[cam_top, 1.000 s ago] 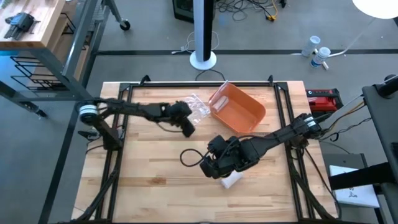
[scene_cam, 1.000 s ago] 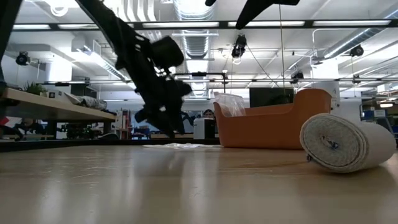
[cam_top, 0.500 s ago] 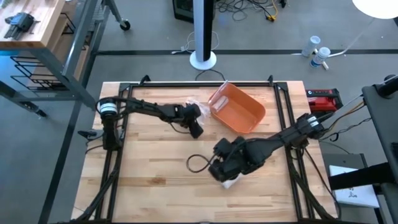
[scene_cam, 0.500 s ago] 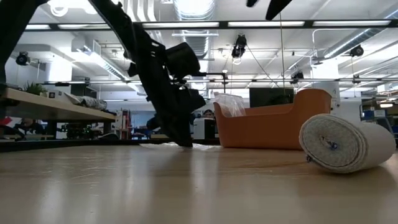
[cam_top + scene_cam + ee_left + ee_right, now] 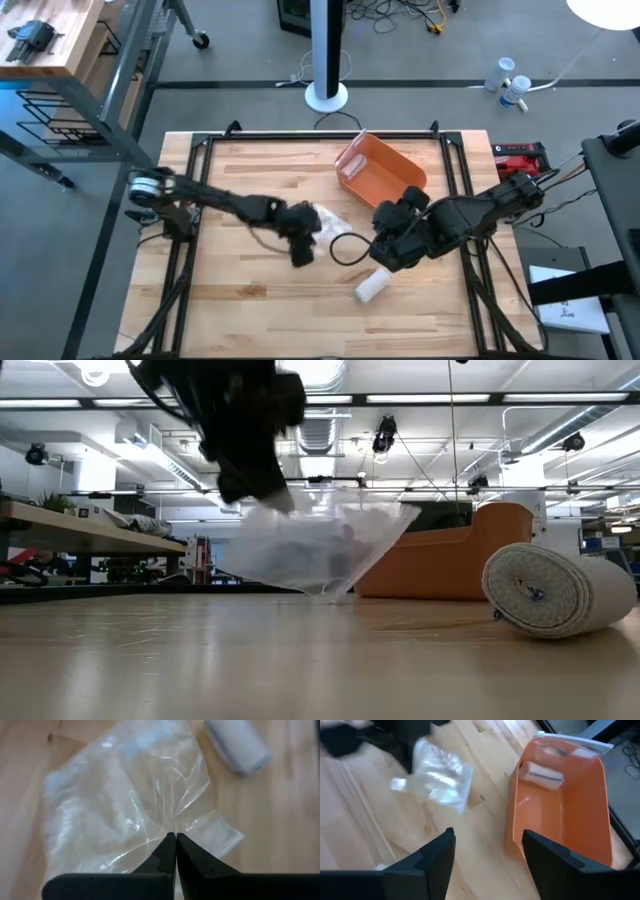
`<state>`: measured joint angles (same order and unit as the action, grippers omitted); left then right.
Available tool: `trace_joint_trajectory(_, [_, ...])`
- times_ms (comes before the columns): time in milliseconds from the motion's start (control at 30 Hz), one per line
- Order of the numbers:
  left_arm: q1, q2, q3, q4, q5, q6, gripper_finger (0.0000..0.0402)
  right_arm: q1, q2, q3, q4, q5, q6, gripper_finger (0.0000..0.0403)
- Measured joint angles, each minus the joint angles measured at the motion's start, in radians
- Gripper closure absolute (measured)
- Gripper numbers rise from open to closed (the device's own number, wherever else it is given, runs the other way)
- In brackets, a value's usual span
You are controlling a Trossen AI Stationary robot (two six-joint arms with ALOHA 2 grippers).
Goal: Roll bandage
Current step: Open the transparent zip bag
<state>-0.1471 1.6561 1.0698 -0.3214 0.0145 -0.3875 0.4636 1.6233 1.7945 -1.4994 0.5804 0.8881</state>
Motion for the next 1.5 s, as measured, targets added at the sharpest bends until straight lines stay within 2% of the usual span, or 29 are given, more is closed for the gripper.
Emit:
trace_joint_trajectory(167, [-0.119, -0.117, 0.013, -0.020, -0.134, -0.233, 0.0401, 0.039, 0.000, -0.104, 0.176, -0.004, -0.111, 0.0186])
trace_joint_trajectory(267, [-0.170, -0.175, 0.043, -0.022, -0.143, -0.321, 0.0401, 0.057, -0.017, -0.188, 0.319, -0.011, -0.193, 0.0178])
trace_joint_trajectory(367, [-0.202, -0.236, 0.111, -0.024, -0.140, -0.330, 0.0401, 0.064, -0.029, -0.251, 0.441, -0.006, -0.283, 0.0171])
trace_joint_trajectory(567, [-0.217, -0.304, 0.279, -0.054, -0.128, -0.242, 0.0401, 0.069, -0.034, -0.233, 0.542, -0.008, -0.276, 0.0159])
trace_joint_trajectory(700, [-0.214, -0.330, 0.403, -0.052, -0.101, -0.097, 0.0401, 0.069, -0.039, -0.164, 0.540, -0.018, -0.221, 0.0161])
trace_joint_trajectory(833, [-0.214, -0.333, 0.512, -0.058, -0.090, 0.070, 0.0401, 0.069, -0.044, -0.058, 0.548, 0.045, -0.184, 0.0175])
trace_joint_trajectory(1000, [-0.213, -0.337, 0.624, -0.059, -0.006, 0.240, 0.0401, 0.077, -0.046, 0.098, 0.654, 0.078, -0.237, 0.0193])
trace_joint_trajectory(1167, [-0.213, -0.336, 0.671, 0.089, 0.090, 0.436, 0.0401, 0.113, -0.040, 0.220, 0.887, 0.142, -0.493, 0.0204])
trace_joint_trajectory(1367, [-0.202, -0.327, 0.671, 0.264, 0.326, 0.454, 0.0401, 0.119, -0.038, 0.244, 1.216, 0.187, -0.786, 0.0207])
trace_joint_trajectory(1500, [-0.203, -0.328, 0.671, 0.325, 0.372, 0.425, 0.0401, 0.119, -0.030, 0.243, 1.381, 0.131, -0.909, 0.0206])
